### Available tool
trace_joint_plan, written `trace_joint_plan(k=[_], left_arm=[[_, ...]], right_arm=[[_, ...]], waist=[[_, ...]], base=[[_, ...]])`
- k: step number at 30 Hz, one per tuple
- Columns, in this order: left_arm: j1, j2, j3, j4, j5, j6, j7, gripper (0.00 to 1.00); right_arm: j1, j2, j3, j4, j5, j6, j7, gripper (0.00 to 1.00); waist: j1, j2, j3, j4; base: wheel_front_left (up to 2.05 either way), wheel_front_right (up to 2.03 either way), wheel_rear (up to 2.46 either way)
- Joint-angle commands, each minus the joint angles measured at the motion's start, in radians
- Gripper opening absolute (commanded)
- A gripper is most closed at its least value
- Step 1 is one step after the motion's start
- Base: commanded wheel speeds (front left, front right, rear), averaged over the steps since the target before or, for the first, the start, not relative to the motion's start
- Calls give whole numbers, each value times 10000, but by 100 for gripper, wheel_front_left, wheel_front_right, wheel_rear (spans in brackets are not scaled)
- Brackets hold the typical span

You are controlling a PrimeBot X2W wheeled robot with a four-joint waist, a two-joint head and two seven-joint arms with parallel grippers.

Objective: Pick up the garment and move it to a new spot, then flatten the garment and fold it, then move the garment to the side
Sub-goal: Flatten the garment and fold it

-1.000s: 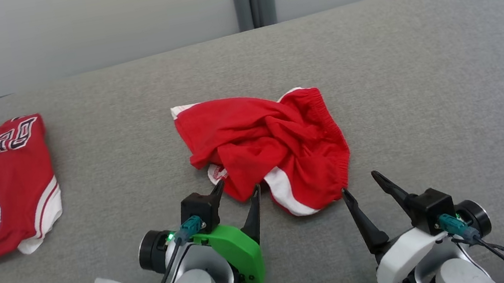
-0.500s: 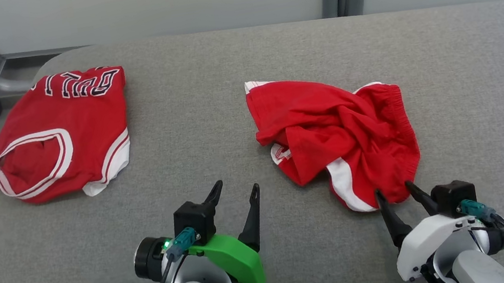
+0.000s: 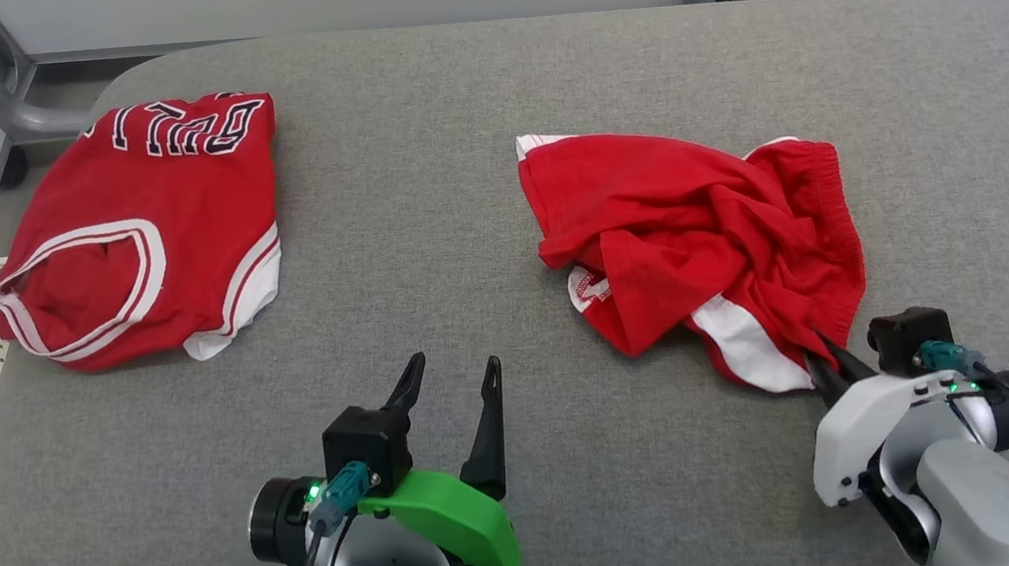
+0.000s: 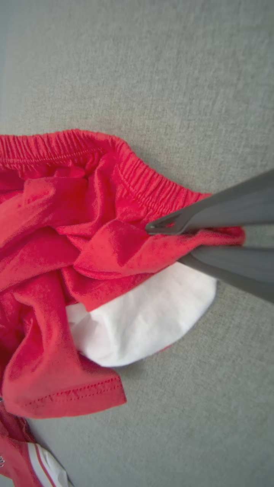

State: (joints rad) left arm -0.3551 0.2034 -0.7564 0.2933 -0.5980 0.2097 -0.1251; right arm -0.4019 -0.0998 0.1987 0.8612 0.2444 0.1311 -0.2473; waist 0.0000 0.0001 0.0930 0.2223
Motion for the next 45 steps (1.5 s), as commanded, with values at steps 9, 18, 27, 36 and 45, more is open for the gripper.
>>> trace_joint_plan(k=[9,18,27,36,45], left_arm=[[199,-130,-115,-58,-145,-79,-83,100],[-122,-476,-569,341,-38,-436,-34,100],[-517,-1036,-1534,1308,200,-1212,31,100],[-1085,-1458,-1701,2838,-313,-1650,-245,100],[-1747,-1506,-1434,4417,-1102,-1433,-797,100]], right_arm=[[-958,-1477,32,134,-106,-7,382,0],[-1089,-2407,43,208,-10,-7,898,0],[-1352,-2442,357,34,66,-8,689,100],[-1158,-2089,457,-1151,279,-8,214,100],[-333,-1584,195,-2921,-11,-7,54,100]], waist=[[0,-1,82,-431],[0,-1,366,-710],[0,-1,572,-1797],[0,-1,689,-3698],[0,-1,856,-4980]], base=[[0,0,0],[0,0,0],[0,0,0],[0,0,0],[0,0,0]])
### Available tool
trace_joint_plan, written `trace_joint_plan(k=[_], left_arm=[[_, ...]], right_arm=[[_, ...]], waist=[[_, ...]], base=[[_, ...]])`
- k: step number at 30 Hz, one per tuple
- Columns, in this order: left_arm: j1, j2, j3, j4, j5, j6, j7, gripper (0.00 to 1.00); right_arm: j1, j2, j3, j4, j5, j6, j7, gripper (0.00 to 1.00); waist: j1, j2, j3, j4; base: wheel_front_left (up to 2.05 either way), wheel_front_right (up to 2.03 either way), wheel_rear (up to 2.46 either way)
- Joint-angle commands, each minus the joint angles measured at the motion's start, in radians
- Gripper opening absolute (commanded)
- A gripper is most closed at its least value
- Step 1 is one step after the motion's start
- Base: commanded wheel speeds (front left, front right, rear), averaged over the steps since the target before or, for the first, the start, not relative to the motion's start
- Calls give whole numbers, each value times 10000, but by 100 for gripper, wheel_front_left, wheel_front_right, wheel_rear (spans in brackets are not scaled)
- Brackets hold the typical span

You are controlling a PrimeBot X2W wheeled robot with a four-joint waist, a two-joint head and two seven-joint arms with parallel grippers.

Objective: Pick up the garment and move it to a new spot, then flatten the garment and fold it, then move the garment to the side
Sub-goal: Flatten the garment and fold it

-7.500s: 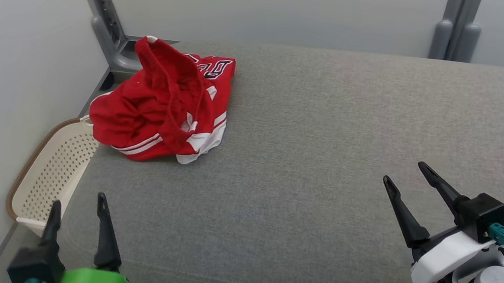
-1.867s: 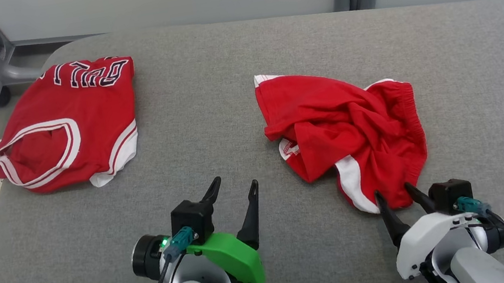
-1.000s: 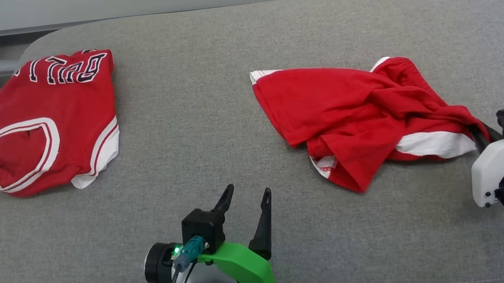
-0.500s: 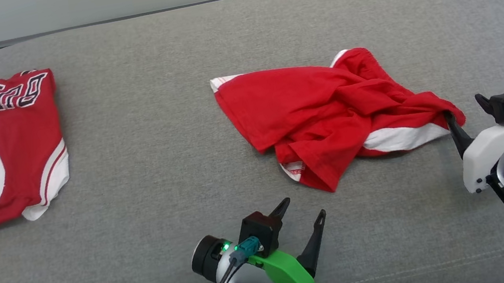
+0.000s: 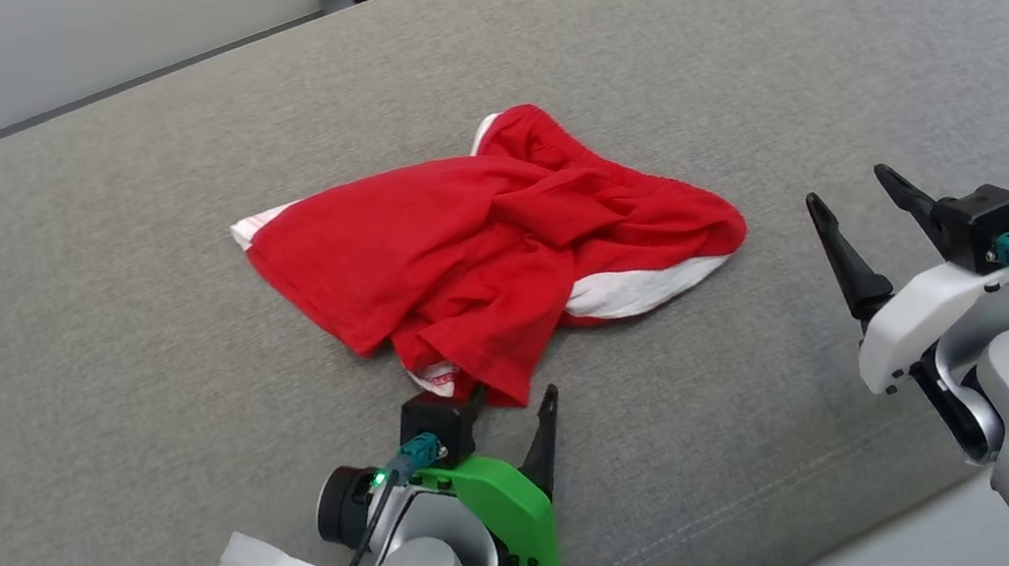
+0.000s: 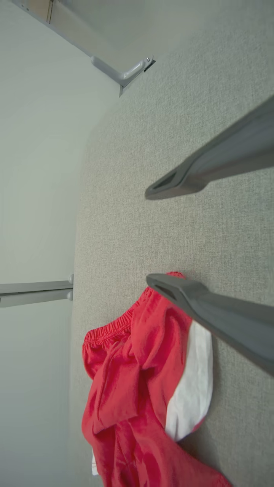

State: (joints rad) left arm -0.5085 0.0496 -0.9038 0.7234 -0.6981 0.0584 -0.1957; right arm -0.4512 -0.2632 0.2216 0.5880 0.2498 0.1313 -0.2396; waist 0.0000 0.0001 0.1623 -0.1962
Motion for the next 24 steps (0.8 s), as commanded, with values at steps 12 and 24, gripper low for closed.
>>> trace_joint_plan(k=[12,24], left_arm=[[-535,40,11,661,-999,495,-540,38],[-1289,431,780,-41,-967,768,-694,0]], right_arm=[[1803,873,-920,-2953,-651,-9,336,100],[3133,1484,-1855,-5051,-1161,-9,880,100]], waist=[[0,-1,87,-1185],[0,-1,-111,-609]], base=[[0,0,0],[0,0,0]])
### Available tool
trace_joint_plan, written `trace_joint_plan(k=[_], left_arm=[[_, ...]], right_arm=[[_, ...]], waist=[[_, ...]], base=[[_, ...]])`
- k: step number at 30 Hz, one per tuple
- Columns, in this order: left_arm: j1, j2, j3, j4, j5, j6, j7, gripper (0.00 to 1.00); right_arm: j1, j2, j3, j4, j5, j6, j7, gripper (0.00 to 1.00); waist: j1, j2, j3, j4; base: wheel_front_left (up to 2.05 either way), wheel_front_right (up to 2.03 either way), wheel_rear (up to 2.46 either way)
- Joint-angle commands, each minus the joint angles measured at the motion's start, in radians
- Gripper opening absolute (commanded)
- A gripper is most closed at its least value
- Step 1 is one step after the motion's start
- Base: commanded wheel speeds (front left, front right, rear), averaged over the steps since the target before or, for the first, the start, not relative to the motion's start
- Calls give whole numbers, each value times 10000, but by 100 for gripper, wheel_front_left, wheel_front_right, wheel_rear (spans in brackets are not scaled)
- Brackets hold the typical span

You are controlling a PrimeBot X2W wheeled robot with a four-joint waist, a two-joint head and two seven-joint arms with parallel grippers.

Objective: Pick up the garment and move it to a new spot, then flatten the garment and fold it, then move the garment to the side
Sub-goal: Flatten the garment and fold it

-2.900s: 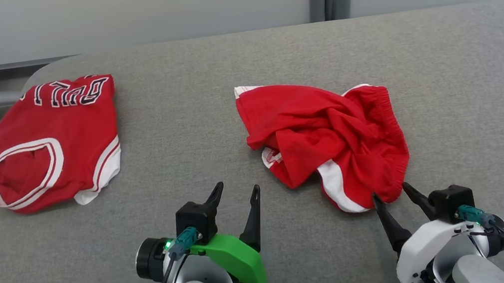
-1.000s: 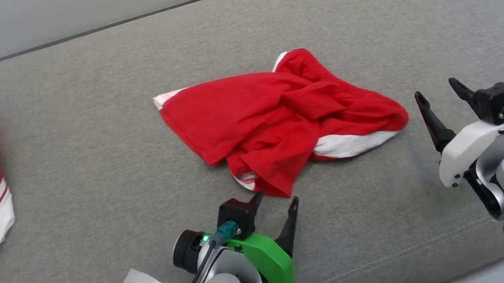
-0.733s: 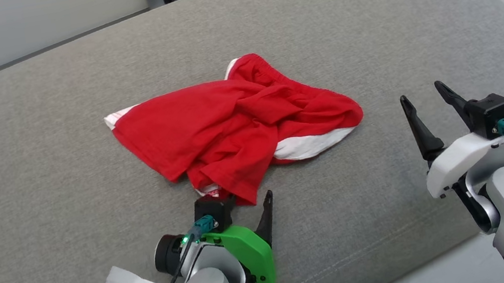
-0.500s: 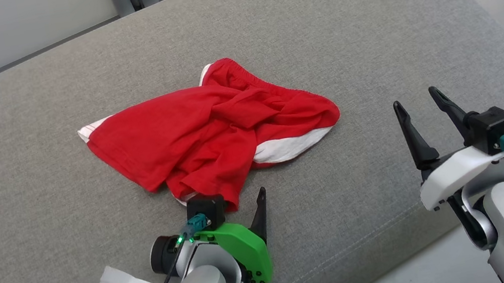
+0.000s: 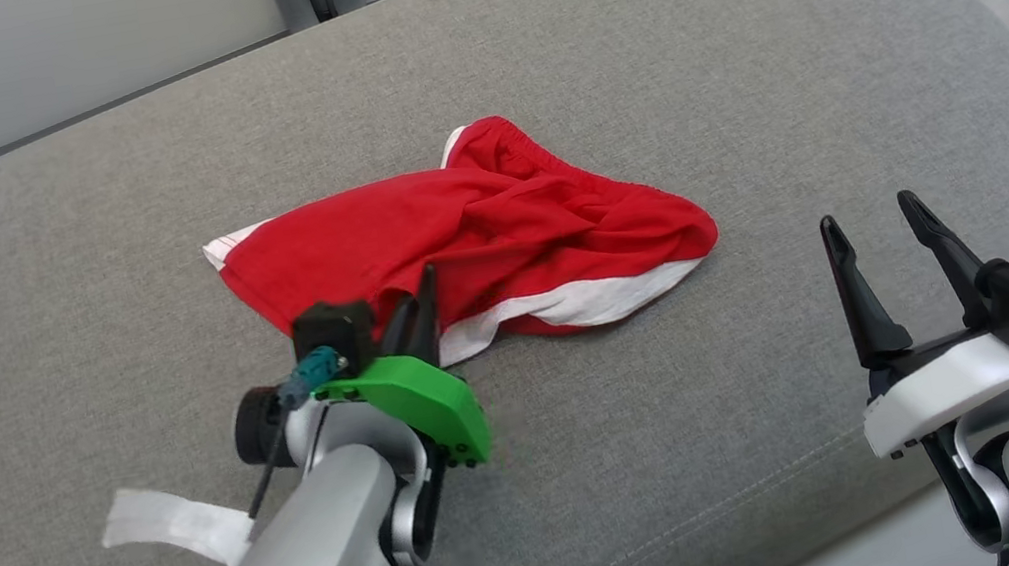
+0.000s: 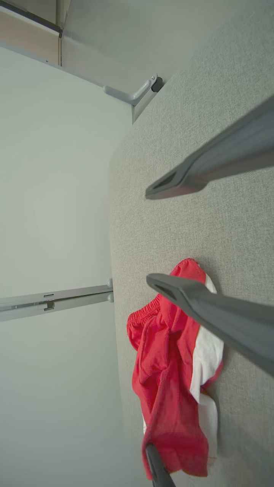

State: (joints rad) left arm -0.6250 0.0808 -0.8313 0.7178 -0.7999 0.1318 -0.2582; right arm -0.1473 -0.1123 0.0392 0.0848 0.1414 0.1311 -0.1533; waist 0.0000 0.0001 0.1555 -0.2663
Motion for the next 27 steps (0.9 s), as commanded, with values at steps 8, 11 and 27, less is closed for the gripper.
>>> trace_joint_plan(k=[8,11,27], left_arm=[[-485,1676,736,-849,-294,533,964,0],[-566,2020,888,-671,-412,636,1255,0],[-1462,3322,1330,1244,-521,527,1766,0]], right_arm=[[297,204,92,-585,-138,-8,211,100],[130,230,249,-627,-91,-7,179,100],[-514,280,783,-472,42,-7,-181,100]], waist=[[0,-1,132,148],[0,-1,274,-28],[0,-1,1225,-1105]], base=[[0,0,0],[0,0,0],[0,0,0]])
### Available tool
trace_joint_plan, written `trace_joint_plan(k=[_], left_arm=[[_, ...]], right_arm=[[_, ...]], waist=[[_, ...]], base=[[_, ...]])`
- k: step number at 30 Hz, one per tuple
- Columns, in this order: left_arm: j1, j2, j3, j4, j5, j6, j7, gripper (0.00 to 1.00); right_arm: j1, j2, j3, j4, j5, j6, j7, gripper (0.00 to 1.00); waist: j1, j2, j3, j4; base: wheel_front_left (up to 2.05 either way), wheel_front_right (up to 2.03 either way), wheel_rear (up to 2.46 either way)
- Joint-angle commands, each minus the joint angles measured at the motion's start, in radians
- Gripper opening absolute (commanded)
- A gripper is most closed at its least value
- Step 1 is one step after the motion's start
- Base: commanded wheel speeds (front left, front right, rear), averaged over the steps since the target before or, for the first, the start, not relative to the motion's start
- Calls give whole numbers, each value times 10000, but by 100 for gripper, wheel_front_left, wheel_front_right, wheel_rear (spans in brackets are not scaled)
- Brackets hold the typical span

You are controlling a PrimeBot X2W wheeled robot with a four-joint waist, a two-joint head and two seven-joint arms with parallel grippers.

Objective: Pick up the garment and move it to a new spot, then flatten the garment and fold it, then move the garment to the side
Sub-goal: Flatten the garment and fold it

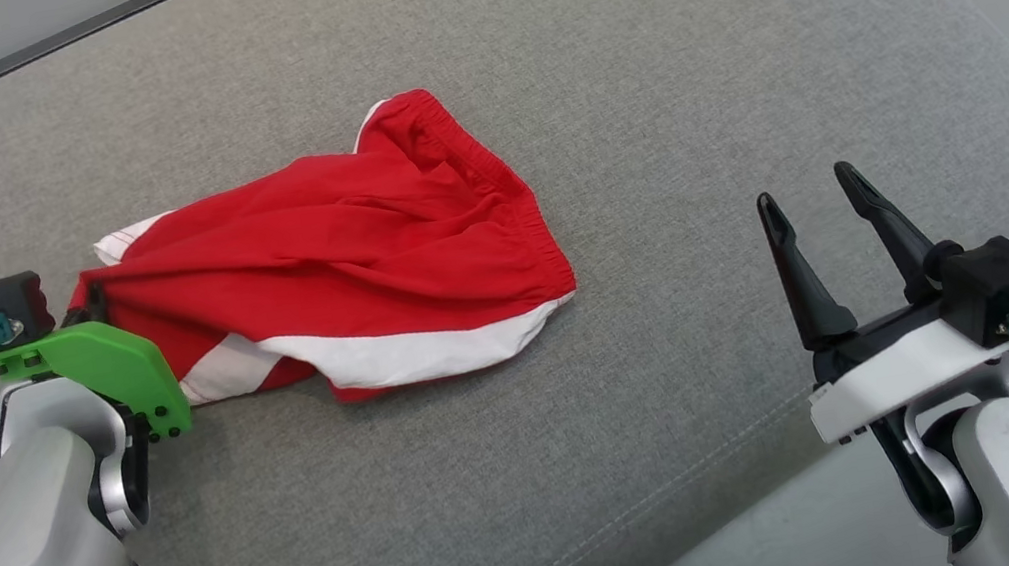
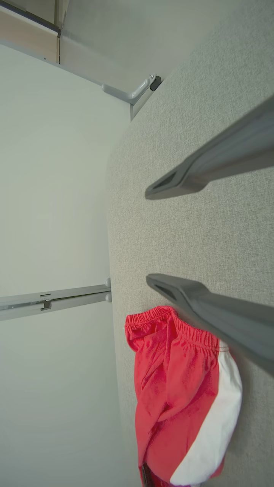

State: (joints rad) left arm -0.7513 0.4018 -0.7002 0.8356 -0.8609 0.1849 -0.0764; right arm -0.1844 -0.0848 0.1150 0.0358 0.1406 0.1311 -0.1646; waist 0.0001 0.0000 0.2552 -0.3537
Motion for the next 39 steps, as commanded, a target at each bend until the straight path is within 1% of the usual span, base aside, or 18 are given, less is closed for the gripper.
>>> trace_joint_plan(k=[1,5,6,7,11,15,17,19,22,26,31,36,39], left_arm=[[-289,138,1,181,135,-21,-78,0],[-620,166,-85,617,306,-91,-351,0],[-667,143,-89,707,314,-118,-412,44],[-697,101,-107,774,334,-168,-479,99],[-735,-30,-169,958,335,-412,-756,100],[-429,-195,-228,834,173,-765,-851,100],[-209,-166,-192,654,91,-852,-908,100],[21,-114,-139,396,15,-861,-999,100],[566,-61,-74,-237,-83,-730,-1206,100],[1624,-19,-2,-1565,-183,-356,-1500,100],[3187,-92,2,-3681,-78,427,-1741,100],[4439,-134,41,-5597,196,1266,-1825,100],[4902,-89,-59,-6475,373,1618,-1847,100]], right_arm=[[-178,11,51,34,58,-7,-87,100],[-309,26,66,128,70,-7,-162,100],[-313,27,48,171,61,-7,-184,100],[-310,30,12,212,45,-7,-204,100],[-255,47,-45,333,25,-7,-238,100],[-134,-54,-149,452,3,-7,-178,100],[-79,-105,-149,515,31,-7,-117,100],[-5,-194,-176,632,93,-7,-50,100],[49,-451,35,878,145,-7,129,100],[7,-915,762,1452,302,-8,441,100],[-409,-1395,1626,2538,980,-7,643,100],[-976,-1419,1810,3683,2165,-8,531,100],[-1338,-1438,1919,4369,2826,-8,435,100]], waist=[[-1,0,282,-288],[-1,0,406,-396],[-1,0,411,-379],[-1,0,401,-331],[-1,0,246,7],[-1,0,-78,535],[-1,0,-238,794],[-1,0,-419,1075],[-1,0,-692,1495],[-1,0,-962,2021],[-1,0,-1183,2721],[-1,0,-1265,3388],[-1,0,-1243,3769]], base=[[0,0,0],[0,0,0],[0,0,0],[0,0,0],[0,0,0],[0,0,0],[0,0,0],[0,0,0],[0,0,0],[0,0,0],[0,0,0],[0,0,0],[0,0,0]])
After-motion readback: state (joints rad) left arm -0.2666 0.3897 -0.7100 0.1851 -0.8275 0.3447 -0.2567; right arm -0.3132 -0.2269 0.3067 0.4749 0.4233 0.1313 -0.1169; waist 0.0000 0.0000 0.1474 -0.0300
